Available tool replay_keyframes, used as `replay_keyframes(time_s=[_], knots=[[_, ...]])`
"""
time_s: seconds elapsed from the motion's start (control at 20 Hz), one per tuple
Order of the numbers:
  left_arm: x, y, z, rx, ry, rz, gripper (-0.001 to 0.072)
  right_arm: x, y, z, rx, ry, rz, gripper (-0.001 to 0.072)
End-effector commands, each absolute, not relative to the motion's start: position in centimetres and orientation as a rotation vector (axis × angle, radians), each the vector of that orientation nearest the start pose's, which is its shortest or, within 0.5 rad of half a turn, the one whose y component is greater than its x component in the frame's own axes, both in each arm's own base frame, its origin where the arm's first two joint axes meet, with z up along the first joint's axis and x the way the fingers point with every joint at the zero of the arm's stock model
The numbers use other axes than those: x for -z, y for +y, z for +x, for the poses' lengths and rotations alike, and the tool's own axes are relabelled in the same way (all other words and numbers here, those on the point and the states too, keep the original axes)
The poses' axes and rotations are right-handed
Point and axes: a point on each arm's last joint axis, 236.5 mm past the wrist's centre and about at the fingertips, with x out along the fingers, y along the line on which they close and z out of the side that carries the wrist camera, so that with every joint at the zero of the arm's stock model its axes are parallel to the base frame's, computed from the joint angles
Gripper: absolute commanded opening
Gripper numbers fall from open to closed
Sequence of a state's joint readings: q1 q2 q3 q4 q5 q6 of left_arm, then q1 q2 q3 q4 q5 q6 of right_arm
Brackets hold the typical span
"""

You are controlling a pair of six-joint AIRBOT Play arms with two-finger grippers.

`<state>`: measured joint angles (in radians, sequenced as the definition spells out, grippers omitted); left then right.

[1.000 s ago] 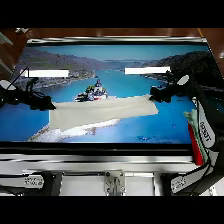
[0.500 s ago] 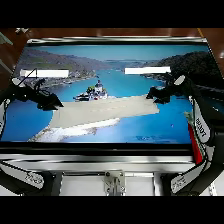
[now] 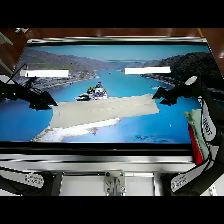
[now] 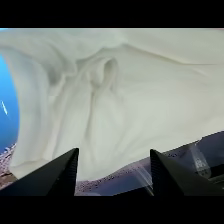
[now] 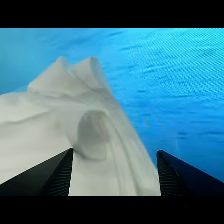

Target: Fold the shirts.

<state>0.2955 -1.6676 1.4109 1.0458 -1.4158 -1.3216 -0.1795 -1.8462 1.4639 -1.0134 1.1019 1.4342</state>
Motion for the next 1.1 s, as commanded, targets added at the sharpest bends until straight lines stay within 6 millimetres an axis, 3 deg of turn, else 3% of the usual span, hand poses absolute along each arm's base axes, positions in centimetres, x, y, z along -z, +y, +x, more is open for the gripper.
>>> replay_keyframes(time_s=[0.0, 0.15, 0.3, 0.35, 0.4, 0.45, 0.5, 0.6, 0.75, 0.9, 1.05], knots=[[2.0, -0.1, 40.8, 0.287, 1.452, -0.512, 0.0523, 11.8, 5.3, 47.8, -0.234, 1.403, 0.726, 0.0633], [0.9, -0.4, 40.8, 0.293, 1.426, -0.491, 0.0522, 12.4, 7.0, 47.8, -0.258, 1.420, 0.762, 0.0630], [-0.2, -1.2, 41.4, 0.302, 1.385, -0.463, 0.0520, 11.8, 7.8, 47.6, -0.290, 1.426, 0.779, 0.0211], [-0.5, -1.8, 41.7, 0.312, 1.370, -0.459, 0.0479, 10.9, 8.0, 47.5, -0.327, 1.417, 0.770, 0.0119], [-0.9, -2.9, 42.1, 0.337, 1.352, -0.472, 0.0358, 9.6, 8.2, 47.5, -0.370, 1.395, 0.743, 0.0114], [-1.3, -4.5, 42.6, 0.374, 1.332, -0.495, 0.0184, 8.1, 8.3, 47.5, -0.396, 1.372, 0.715, 0.0112], [-1.6, -6.2, 43.2, 0.406, 1.307, -0.505, 0.0042, 6.1, 8.4, 47.4, -0.420, 1.346, 0.692, 0.0065], [-0.7, -10.8, 43.7, 0.456, 1.279, -0.498, 0.0043, 1.6, 8.7, 46.7, -0.463, 1.298, 0.653, 0.0064], [2.2, -18.7, 43.4, 0.473, 1.242, -0.485, 0.0043, -5.6, 9.5, 43.7, -0.505, 1.262, 0.590, 0.0064], [2.2, -27.9, 42.2, 0.564, 1.186, -0.542, 0.0043, -11.5, 10.1, 39.7, -0.526, 1.241, 0.539, 0.0064], [1.9, -34.3, 41.7, 0.601, 1.095, -0.571, 0.0043, -16.0, 10.2, 36.6, -0.508, 1.184, 0.509, 0.0064]])
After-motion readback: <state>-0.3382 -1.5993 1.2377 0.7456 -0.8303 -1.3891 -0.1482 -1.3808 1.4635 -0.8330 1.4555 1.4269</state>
